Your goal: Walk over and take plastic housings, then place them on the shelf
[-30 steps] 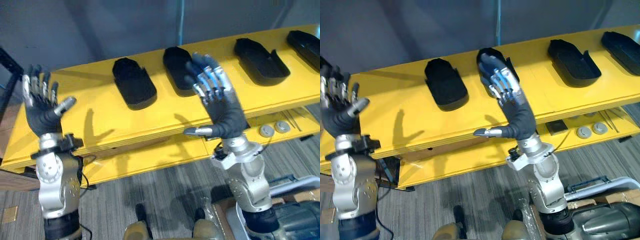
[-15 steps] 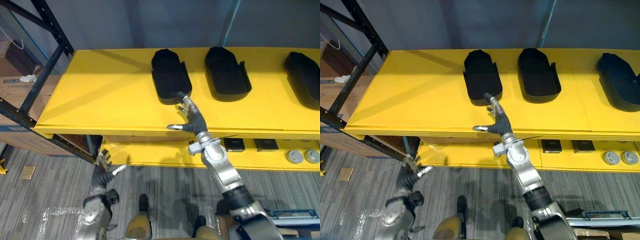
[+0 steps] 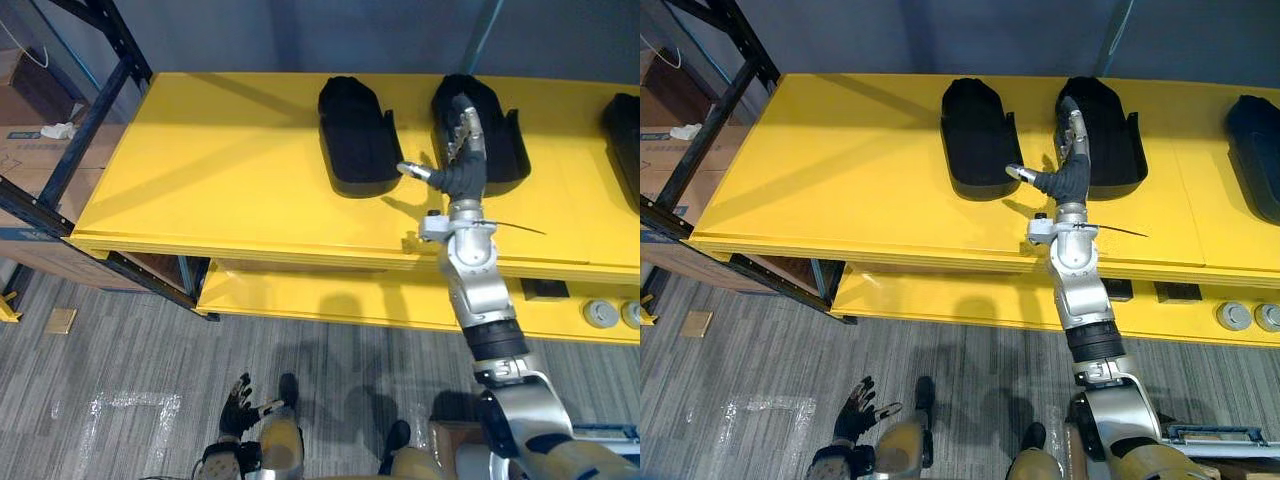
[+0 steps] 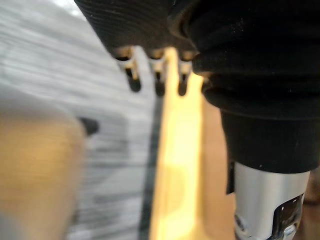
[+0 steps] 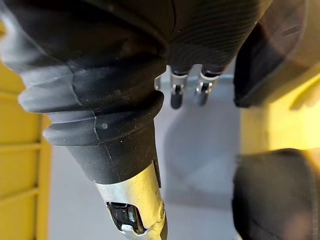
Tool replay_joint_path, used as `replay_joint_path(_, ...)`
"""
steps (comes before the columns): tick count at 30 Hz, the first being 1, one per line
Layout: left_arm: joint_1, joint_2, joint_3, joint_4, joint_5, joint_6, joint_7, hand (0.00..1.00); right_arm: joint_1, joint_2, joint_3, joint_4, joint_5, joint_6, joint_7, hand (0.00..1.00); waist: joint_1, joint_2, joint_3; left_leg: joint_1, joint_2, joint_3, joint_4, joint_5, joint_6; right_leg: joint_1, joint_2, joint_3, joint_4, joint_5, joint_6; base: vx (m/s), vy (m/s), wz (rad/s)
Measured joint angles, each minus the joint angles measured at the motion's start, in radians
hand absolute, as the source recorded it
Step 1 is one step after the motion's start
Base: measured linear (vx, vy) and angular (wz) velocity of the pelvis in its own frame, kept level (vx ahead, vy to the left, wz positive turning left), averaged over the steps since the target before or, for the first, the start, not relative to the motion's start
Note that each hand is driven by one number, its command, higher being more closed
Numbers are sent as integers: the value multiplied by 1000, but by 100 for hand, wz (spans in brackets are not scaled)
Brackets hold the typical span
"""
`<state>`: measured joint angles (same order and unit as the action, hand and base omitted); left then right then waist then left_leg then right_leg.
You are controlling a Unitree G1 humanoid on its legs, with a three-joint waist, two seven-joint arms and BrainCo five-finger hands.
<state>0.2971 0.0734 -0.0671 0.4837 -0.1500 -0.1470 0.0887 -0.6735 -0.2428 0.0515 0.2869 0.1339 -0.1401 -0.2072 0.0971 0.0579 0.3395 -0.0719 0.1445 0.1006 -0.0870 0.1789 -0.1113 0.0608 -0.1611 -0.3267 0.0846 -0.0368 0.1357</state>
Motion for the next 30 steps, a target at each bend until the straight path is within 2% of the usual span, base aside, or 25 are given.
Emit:
replay_joint_path(6,-51,0,6,53,-12,-11,-75,0,-65,-3,19,47,1,11,45,0,-1,16,39,-5,-2,7,0,-4,6,-32,-18,8,51,-22,2,-19,-4,-3)
replay_joint_path(9,-71,1,6,85,-78,-14,-92,0,-97,-19,39,58,28,11,66,0,-1,15,50,-21,-9,9,0,-3,5,-61,-30,14,79,-34,4,-2,0,-1)
replay_joint_path(12,-82,2,6,90,-89,-18,-94,0,-131,-20,40,76,48,12,75,0,-1,16,71,-20,-18,14,0,-2,3,-66,-36,21,86,-37,8,0,0,0)
replay_joint_path(17,-93,5,3,108,-129,-21,-95,0,-162,-22,41,122,48,39,72,0,-1,18,73,-29,-27,14,1,-1,3,-83,-48,22,104,-50,11,0,0,0)
replay_joint_path(20,-95,5,2,117,-149,-22,-95,0,-178,-23,40,142,48,40,69,0,-1,18,73,-30,-28,15,1,-1,3,-90,-50,24,115,-55,10,0,0,0)
replay_joint_path(24,-100,5,-15,120,-159,-25,-96,0,-199,-36,40,166,49,40,75,0,-1,31,80,-32,-30,16,0,-1,3,-97,-53,25,126,-57,11,0,0,0)
replay_joint_path(30,-100,5,-17,121,-160,-26,-98,0,-199,-36,40,179,48,40,93,0,-3,32,81,-32,-33,16,0,-1,3,-99,-62,26,130,-59,12,0,0,0)
